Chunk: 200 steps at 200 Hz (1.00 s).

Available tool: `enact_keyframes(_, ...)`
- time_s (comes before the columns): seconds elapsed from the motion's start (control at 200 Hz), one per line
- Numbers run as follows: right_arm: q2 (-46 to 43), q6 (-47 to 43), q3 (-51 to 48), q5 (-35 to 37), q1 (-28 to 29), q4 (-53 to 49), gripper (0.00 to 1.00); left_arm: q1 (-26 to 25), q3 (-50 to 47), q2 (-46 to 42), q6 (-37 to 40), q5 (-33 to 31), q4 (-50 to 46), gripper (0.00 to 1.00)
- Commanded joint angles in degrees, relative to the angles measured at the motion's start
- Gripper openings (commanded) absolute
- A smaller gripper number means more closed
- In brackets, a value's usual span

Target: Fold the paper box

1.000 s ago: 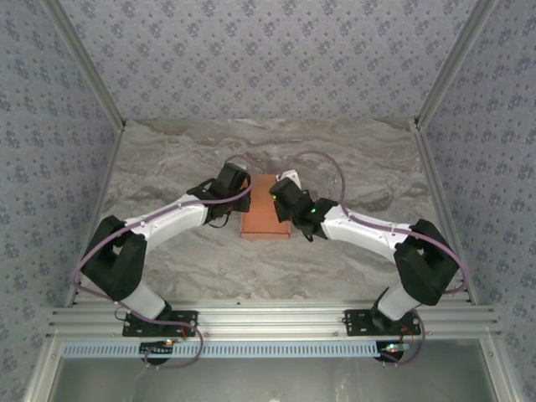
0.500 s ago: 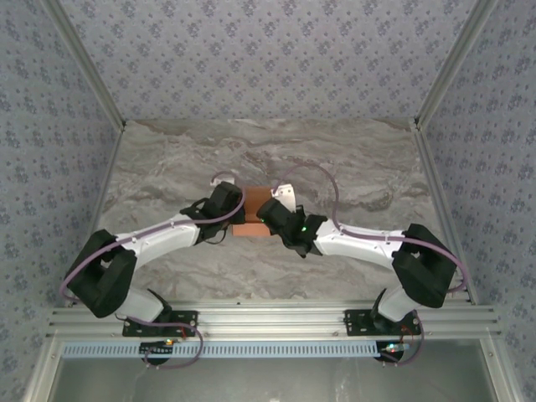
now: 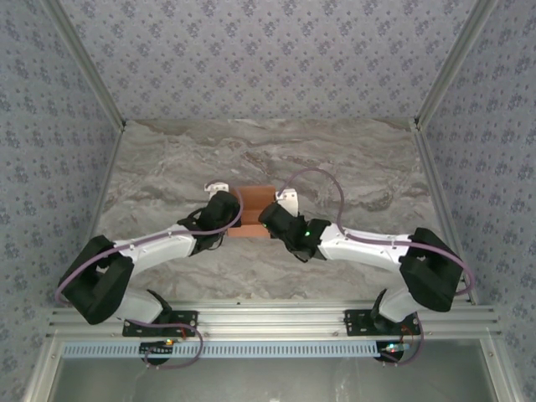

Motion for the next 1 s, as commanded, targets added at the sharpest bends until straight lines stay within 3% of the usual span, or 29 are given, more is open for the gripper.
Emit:
enact_keyframes(0.0, -3.78, 1.09, -0.85, -2.65, 0.59, -1.67, 0.33, -0.08, -0.30, -0.87, 2.85, -4.10, 2.66, 0.10)
enact_keyframes(0.195, -10.09, -3.22, -3.36, -5.60, 0.35, -0.34, 0.39, -0.14, -0.30, 0.82, 5.71, -4.95, 5.40, 0.10)
enact_keyframes(0.28, -13.85, -10.15, -5.38, -7.33, -1.42, 0.48, 0.44, -0.12, -0.01, 1.98, 6.20, -4.91, 6.16, 0.10)
enact_keyframes(0.41, -20.96, -14.46, -7.66, -16.06, -10.10, 0.68, 0.45, -0.08, 0.25, 3.12, 6.35, -4.98, 6.71, 0.10)
enact_keyframes(0.525, -24.18, -12.40, -6.37, -25.91, -22.18, -1.33, 0.47, -0.21, 0.43, 3.45, 6.55, -4.79, 6.93, 0.10)
enact_keyframes(0.685, -22.35, -11.54, -2.28, -36.77, -33.21, -3.34, 0.47, -0.30, 1.94, 4.27, 7.86, -5.00, 5.94, 0.10)
enact_keyframes(0.8, -19.38, -12.62, 0.71, -40.04, -36.54, -3.42, 0.48, -0.30, 3.17, 4.08, 11.03, -4.55, 5.55, 0.10)
enact_keyframes(0.994, -14.43, -18.43, 1.52, -50.14, -39.55, 2.58, 0.60, -0.22, 5.61, 3.50, 21.61, -0.19, 5.43, 0.09)
